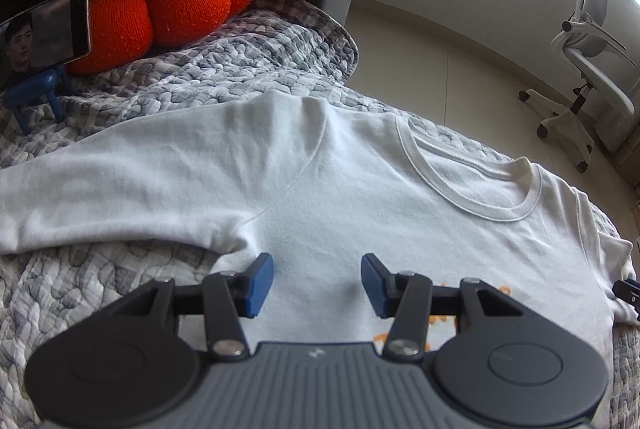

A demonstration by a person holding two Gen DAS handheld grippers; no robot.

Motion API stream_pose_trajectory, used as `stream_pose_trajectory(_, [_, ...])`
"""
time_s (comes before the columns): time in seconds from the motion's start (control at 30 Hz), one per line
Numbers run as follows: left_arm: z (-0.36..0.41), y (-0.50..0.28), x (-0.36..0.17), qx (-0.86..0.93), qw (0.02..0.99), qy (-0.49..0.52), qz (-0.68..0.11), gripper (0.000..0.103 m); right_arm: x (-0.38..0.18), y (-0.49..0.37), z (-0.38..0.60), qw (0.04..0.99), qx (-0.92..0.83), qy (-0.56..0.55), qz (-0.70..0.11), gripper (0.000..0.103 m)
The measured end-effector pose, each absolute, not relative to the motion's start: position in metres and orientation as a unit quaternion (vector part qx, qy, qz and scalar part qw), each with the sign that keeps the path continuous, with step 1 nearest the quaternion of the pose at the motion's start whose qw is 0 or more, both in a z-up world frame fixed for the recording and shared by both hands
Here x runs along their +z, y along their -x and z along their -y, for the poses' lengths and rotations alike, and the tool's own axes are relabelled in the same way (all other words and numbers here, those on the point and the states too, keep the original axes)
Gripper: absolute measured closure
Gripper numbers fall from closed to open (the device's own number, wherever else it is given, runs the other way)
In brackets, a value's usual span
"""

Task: Fold clothes
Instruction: 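Open the right gripper and lift it away from the shirt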

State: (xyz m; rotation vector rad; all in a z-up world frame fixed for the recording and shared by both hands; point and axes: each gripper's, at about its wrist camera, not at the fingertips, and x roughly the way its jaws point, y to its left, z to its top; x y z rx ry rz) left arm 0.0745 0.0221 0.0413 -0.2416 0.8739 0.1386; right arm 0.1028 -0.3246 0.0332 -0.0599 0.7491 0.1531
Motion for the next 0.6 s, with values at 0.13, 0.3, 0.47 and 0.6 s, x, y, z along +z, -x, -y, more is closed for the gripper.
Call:
stream_pose_trajectory(0.13, [-0.023, -0.075, 0.041, 0.062, 0.898, 0.109, -0.422, 0.053, 0.035, -0.102, 0.344, 0.922, 0.065, -0.015, -0.381, 0.074])
stream_pose_trajectory(0.3, [-0.028, -0.075, 0.04, 0.062, 0.9, 0.102, -0.419, 0.056, 0.041, -0.088, 0.359, 0.915, 0.051, -0.03, -0.399, 0.07])
stream_pose_trajectory(0.47, [-0.028, -0.071, 0.043, 0.058, 0.905, 0.091, -0.413, 0.056, 0.083, -0.039, 0.373, 0.925, 0.101, -0.053, -0.361, 0.066])
stream_pose_trajectory(0.6, [-0.027, -0.067, 0.044, 0.057, 0.907, 0.079, -0.409, 0.056, 0.112, 0.003, 0.373, 0.928, 0.132, -0.044, -0.345, 0.065])
